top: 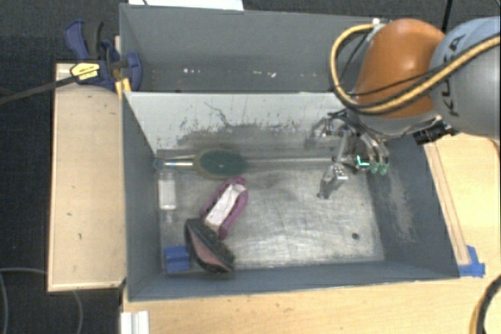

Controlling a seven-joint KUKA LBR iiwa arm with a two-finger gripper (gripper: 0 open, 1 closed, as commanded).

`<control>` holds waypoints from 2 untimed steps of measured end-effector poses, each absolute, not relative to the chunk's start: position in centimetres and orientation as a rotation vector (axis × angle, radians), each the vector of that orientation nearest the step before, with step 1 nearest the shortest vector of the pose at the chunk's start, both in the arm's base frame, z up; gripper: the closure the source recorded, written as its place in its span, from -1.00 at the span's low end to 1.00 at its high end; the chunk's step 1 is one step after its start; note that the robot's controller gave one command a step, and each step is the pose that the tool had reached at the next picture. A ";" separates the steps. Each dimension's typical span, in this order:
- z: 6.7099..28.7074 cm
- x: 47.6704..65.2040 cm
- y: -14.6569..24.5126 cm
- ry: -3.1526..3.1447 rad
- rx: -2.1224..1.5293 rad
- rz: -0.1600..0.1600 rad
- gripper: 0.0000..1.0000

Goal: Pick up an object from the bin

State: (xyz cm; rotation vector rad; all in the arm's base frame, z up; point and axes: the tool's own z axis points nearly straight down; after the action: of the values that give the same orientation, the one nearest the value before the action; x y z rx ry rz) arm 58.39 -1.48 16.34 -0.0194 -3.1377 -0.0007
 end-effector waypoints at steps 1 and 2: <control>15.2 55.6 8.3 -3.128 0.298 -0.005 -1.00; 8.7 59.0 12.9 -3.135 0.370 0.001 -1.00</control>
Offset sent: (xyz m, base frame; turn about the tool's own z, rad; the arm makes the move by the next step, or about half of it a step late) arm -0.0277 0.0937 -0.0118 -0.1911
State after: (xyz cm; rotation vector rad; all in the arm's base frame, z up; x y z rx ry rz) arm 58.97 12.92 8.72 0.3695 -3.1348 0.0010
